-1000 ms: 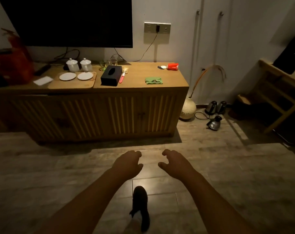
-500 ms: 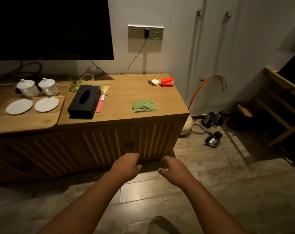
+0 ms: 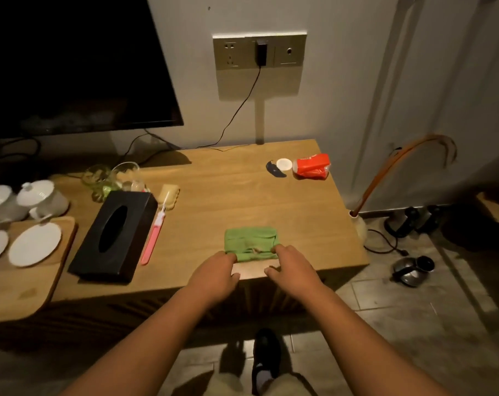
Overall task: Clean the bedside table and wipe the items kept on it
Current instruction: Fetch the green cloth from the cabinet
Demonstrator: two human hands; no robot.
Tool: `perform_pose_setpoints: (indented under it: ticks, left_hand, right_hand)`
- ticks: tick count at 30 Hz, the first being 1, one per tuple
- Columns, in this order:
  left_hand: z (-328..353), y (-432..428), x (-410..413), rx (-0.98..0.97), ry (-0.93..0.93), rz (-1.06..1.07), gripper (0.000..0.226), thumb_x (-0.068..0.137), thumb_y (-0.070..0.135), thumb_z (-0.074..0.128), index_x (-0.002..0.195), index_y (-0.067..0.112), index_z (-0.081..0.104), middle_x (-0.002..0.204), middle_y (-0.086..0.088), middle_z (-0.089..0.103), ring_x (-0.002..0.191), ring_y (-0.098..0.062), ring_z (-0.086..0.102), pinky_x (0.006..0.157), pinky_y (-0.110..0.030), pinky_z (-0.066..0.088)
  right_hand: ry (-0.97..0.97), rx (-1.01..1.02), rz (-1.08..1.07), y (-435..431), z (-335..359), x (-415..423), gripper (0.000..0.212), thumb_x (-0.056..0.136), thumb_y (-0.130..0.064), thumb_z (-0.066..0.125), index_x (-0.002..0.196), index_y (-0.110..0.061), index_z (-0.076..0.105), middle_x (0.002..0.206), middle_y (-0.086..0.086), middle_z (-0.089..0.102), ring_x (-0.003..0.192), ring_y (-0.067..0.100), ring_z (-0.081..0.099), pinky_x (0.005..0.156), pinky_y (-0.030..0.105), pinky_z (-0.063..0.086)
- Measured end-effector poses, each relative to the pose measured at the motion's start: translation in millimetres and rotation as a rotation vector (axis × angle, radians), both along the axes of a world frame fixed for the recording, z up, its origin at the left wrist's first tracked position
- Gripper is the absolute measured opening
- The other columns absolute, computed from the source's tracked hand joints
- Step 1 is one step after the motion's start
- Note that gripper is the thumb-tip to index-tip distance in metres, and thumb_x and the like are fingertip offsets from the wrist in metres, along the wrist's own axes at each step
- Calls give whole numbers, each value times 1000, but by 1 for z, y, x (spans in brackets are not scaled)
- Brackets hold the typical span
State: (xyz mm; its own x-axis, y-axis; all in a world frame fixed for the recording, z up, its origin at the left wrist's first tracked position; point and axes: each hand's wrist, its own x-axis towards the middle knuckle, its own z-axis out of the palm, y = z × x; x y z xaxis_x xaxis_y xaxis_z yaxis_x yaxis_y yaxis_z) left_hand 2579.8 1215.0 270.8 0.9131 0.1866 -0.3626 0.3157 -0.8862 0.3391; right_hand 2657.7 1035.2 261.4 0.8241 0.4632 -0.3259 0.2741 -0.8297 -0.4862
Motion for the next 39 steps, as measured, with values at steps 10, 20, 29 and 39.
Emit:
perform_pose_setpoints:
  ticks: [10,20,29,39]
  left_hand:
    - [-36,35,115,-32,47,-33,34,88,28,58,120,14,57,115,-8,58,106,-26,56,91,-39,49]
    - [-70,55,142,-52,182,-172,23,88,16,55,112,18,56,111,-6,54,106,-24,50,93,-39,48]
    - [-43,-10,154,-152,283,-723,14,79,21,57,86,9,60,90,-10,60,83,-26,60,66,-34,48]
    - [10,-226,0,-185,136,-1532,18,90,22,59,106,15,62,101,-7,68,92,-25,64,81,-36,53]
  right_hand:
    - [22,-45,59,70,-38,99,51,87,-32,62,133,-17,45,130,7,51,119,26,49,98,41,46]
    - [-19,-230,-88,82,-57,81,28,87,-11,50,115,-14,52,112,10,54,103,29,49,83,37,41]
    - [122,-229,-520,11,-38,10,16,91,-22,54,102,-14,63,109,10,52,104,28,52,91,39,47]
    - [62,-11,-1336,-129,8,-245,1,90,-27,54,90,-27,55,91,0,65,82,19,61,68,29,42]
